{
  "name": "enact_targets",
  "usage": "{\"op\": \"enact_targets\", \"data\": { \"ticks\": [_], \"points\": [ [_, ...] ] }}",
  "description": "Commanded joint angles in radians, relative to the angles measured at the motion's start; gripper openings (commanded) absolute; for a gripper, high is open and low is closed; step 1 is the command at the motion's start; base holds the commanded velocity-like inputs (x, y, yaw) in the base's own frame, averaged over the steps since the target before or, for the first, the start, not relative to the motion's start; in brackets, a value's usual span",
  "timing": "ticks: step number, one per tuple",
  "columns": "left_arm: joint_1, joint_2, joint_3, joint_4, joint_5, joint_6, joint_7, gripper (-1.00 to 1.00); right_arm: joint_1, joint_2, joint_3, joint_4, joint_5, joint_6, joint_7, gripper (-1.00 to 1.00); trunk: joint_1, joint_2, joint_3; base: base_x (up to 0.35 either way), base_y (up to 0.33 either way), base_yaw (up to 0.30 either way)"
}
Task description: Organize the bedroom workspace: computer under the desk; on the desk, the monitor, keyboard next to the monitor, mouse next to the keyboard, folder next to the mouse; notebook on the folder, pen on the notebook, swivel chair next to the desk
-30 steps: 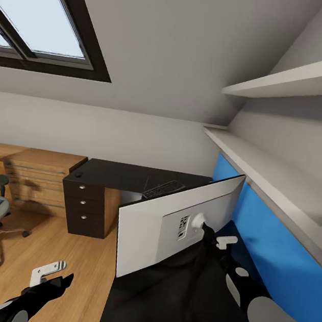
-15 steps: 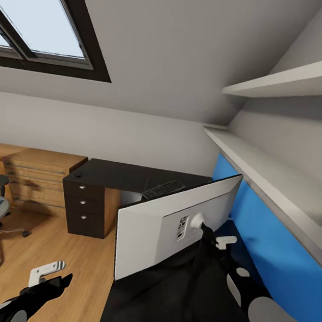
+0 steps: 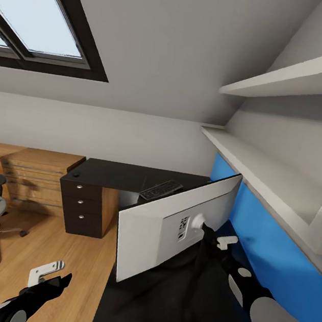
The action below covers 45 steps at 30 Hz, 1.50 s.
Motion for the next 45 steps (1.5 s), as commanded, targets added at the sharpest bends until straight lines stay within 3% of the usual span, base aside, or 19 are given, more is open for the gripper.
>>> {"op": "enact_targets", "data": {
  "ticks": [1, 10, 11, 45],
  "points": [
    [0.001, -0.001, 0.001, -0.002, 0.011, 0.004, 0.007, 1.00, 0.000, -0.001, 0.006, 0.004, 0.008, 0.028, -0.001, -1.00, 0.001, 0.000, -0.001, 0.000, -0.047, 0.000],
    [0.001, -0.001, 0.001, -0.002, 0.011, 0.004, 0.008, 1.00, 0.000, -0.001, 0.006, 0.004, 0.007, 0.027, -0.004, -1.00, 0.001, 0.000, -0.001, 0.000, -0.008, 0.000],
    [0.000, -0.001, 0.001, -0.002, 0.011, 0.004, 0.007, 1.00, 0.000, -0.001, 0.006, 0.004, 0.007, 0.025, -0.006, 1.00, 0.001, 0.000, -0.001, 0.000, 0.000, 0.000],
    [0.000, -0.001, 0.001, -0.002, 0.012, 0.004, 0.006, 1.00, 0.000, 0.000, 0.006, 0.004, 0.009, 0.043, -0.005, 1.00, 0.001, 0.000, -0.001, -0.029, 0.000, 0.000]
  ]
}}
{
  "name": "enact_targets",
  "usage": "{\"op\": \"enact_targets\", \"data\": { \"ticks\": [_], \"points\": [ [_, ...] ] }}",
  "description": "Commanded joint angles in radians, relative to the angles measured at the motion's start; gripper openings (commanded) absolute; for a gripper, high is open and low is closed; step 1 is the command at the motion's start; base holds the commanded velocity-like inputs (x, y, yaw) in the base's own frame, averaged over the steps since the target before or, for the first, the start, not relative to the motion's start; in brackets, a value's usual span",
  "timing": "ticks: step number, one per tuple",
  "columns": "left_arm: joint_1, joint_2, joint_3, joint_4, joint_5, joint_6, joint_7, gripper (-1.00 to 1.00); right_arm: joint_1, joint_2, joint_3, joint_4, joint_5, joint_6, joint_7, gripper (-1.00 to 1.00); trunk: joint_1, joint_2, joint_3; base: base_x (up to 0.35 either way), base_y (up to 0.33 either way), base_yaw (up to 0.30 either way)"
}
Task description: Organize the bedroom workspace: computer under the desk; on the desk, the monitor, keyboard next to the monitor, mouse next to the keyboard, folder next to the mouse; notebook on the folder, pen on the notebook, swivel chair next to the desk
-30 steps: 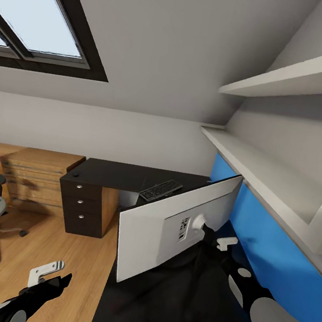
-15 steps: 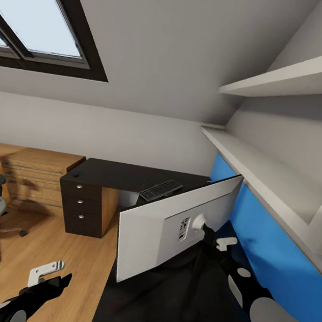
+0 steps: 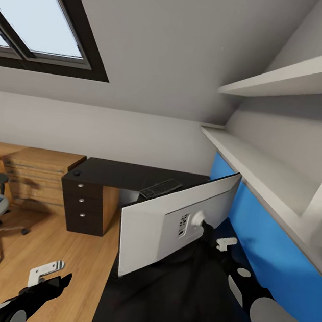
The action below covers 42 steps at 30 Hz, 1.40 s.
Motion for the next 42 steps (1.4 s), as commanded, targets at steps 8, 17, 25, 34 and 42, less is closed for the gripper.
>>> {"op": "enact_targets", "data": {
  "ticks": [8, 17, 25, 34, 42],
  "points": [
    [0.000, -0.001, 0.001, -0.002, 0.011, 0.004, 0.007, 1.00, 0.000, 0.000, 0.002, 0.001, 0.004, -0.004, 0.000, 1.00, 0.000, -0.001, -0.001, -0.314, 0.000, 0.000],
    [0.000, -0.001, 0.001, -0.002, 0.011, 0.004, 0.008, 1.00, 0.000, 0.000, 0.002, 0.001, 0.004, -0.005, 0.000, 1.00, 0.000, -0.001, -0.001, -0.335, 0.001, 0.000],
    [0.000, -0.001, 0.001, -0.002, 0.011, 0.004, 0.008, 1.00, 0.000, 0.000, 0.002, 0.001, 0.004, -0.005, -0.001, 1.00, 0.000, -0.001, -0.001, -0.329, 0.096, 0.000],
    [0.000, -0.001, 0.013, -0.002, 0.011, 0.004, 0.007, 1.00, 0.000, 0.002, 0.003, 0.001, 0.004, -0.004, -0.002, 1.00, 0.000, -0.001, -0.001, -0.254, 0.228, 0.000],
    [0.000, -0.001, 0.027, 0.015, 0.011, 0.002, 0.007, 1.00, 0.000, 0.008, 0.001, -0.012, 0.001, -0.001, -0.006, 1.00, 0.000, -0.001, -0.001, -0.038, 0.318, 0.000]
  ]
}}
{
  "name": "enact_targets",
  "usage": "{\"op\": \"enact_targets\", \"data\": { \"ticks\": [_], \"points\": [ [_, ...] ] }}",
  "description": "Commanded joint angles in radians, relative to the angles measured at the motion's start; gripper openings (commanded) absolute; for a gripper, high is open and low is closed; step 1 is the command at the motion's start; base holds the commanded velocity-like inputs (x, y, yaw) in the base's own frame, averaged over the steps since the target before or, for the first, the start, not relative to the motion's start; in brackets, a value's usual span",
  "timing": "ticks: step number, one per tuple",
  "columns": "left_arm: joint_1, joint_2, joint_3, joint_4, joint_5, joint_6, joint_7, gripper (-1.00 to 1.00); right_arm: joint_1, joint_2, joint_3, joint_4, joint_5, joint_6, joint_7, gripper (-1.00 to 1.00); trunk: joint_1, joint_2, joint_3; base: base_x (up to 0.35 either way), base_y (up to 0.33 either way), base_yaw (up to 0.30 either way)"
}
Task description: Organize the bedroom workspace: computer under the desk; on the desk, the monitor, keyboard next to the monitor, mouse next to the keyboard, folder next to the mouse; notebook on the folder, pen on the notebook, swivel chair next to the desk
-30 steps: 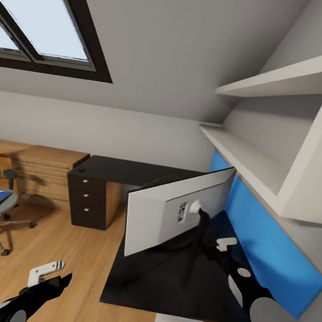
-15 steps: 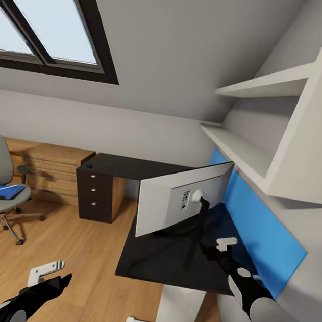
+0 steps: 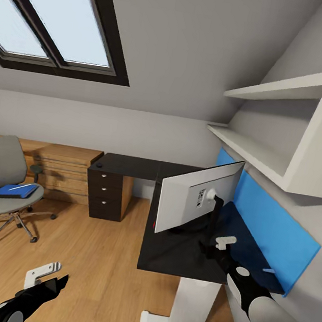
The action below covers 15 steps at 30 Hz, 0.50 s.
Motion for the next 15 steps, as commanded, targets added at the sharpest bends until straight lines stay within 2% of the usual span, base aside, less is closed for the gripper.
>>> {"op": "enact_targets", "data": {
  "ticks": [1, 3, 11, 15],
  "points": [
    [0.000, 0.000, 0.001, 0.006, 0.011, 0.003, 0.007, 1.00, -0.001, 0.001, 0.002, 0.000, 0.003, -0.003, 0.000, 1.00, 0.000, -0.001, -0.001, -0.010, 0.327, 0.000],
    [0.000, 0.001, 0.000, 0.054, 0.008, 0.002, 0.008, 1.00, -0.001, 0.010, -0.002, -0.006, -0.008, 0.011, -0.001, 1.00, 0.000, -0.001, -0.001, -0.004, 0.329, 0.000],
    [0.000, 0.001, 0.000, 0.061, 0.007, 0.001, 0.009, 1.00, -0.001, 0.025, -0.008, -0.026, -0.017, 0.037, -0.004, 1.00, 0.000, -0.001, -0.001, 0.000, 0.329, 0.000],
    [0.000, 0.001, 0.000, 0.062, 0.007, 0.001, 0.009, 1.00, 0.001, 0.027, -0.009, -0.056, -0.068, 0.039, -0.005, 1.00, 0.000, -0.001, -0.001, 0.000, 0.315, 0.000]
  ]
}}
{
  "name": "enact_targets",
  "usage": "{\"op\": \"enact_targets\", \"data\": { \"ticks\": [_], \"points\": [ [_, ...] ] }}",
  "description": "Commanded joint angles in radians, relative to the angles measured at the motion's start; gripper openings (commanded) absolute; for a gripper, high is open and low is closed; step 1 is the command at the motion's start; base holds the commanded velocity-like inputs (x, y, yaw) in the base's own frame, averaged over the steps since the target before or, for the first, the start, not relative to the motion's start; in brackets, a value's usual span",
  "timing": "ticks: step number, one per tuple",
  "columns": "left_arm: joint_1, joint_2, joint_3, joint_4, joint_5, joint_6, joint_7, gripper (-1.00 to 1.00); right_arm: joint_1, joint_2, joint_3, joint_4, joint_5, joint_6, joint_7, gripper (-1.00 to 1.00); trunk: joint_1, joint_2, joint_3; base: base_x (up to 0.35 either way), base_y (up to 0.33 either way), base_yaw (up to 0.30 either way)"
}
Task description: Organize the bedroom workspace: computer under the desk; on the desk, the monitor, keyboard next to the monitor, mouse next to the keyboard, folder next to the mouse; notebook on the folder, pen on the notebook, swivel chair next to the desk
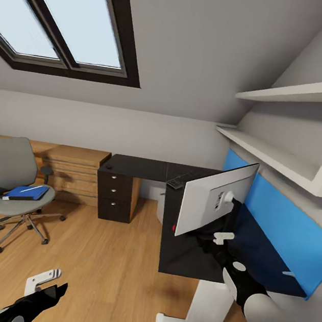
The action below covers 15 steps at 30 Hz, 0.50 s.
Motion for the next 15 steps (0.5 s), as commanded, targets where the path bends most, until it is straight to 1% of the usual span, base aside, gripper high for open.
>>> {"op": "enact_targets", "data": {
  "ticks": [1, 4, 7, 8, 9, 10, 11, 12, 13, 14, 15],
  "points": [
    [0.000, 0.000, 0.000, -0.001, 0.011, 0.004, 0.007, 1.00, 0.001, 0.000, 0.001, -0.028, -0.049, 0.001, -0.004, 1.00, 0.000, -0.001, -0.001, 0.000, 0.218, 0.000],
    [0.000, 0.000, 0.000, -0.001, 0.012, 0.003, 0.008, 1.00, 0.016, 0.003, 0.003, -0.090, -0.089, 0.019, -0.035, 1.00, 0.000, -0.001, -0.001, 0.000, 0.123, 0.000],
    [0.000, 0.000, 0.000, -0.001, 0.011, 0.003, 0.009, 1.00, 0.048, 0.005, 0.006, -0.152, -0.101, 0.031, -0.087, 1.00, 0.000, -0.001, -0.001, 0.000, 0.038, 0.000],
    [0.000, 0.000, 0.000, -0.001, 0.011, 0.003, 0.009, 1.00, 0.071, 0.012, 0.008, -0.194, -0.104, 0.037, -0.121, 1.00, 0.000, -0.001, -0.001, 0.000, 0.019, 0.000],
    [0.000, 0.000, 0.000, -0.001, 0.011, 0.003, 0.010, 1.00, 0.097, 0.025, 0.008, -0.245, -0.105, 0.049, -0.157, 1.00, 0.000, -0.001, -0.001, 0.000, 0.012, 0.000],
    [0.000, 0.000, 0.001, -0.001, 0.011, 0.003, 0.010, 1.00, 0.111, 0.033, 0.008, -0.274, -0.105, 0.058, -0.176, 1.00, 0.000, -0.001, -0.001, 0.000, 0.010, 0.000],
    [0.000, -0.001, 0.001, -0.001, 0.011, 0.003, 0.010, 1.00, 0.139, 0.049, 0.008, -0.337, -0.105, 0.083, -0.217, 1.00, 0.000, -0.001, -0.001, 0.000, 0.006, 0.000],
    [0.000, -0.001, 0.001, -0.001, 0.011, 0.003, 0.010, 1.00, 0.154, 0.056, 0.008, -0.369, -0.104, 0.098, -0.239, 1.00, 0.000, -0.001, -0.001, 0.000, 0.005, 0.000],
    [0.000, -0.001, 0.002, -0.001, 0.011, 0.003, 0.010, 1.00, 0.189, 0.068, 0.009, -0.443, -0.105, 0.134, -0.292, 1.00, 0.000, -0.001, -0.001, 0.000, 0.003, 0.000],
    [0.000, -0.001, 0.002, -0.001, 0.011, 0.003, 0.010, 1.00, 0.207, 0.072, 0.009, -0.479, -0.105, 0.152, -0.319, 1.00, 0.000, -0.001, -0.001, 0.000, 0.003, 0.000],
    [0.000, -0.001, 0.002, -0.001, 0.011, 0.003, 0.010, 1.00, 0.239, 0.078, 0.011, -0.541, -0.106, 0.179, -0.363, 1.00, 0.000, -0.001, -0.001, 0.000, 0.002, 0.000]
  ]
}}
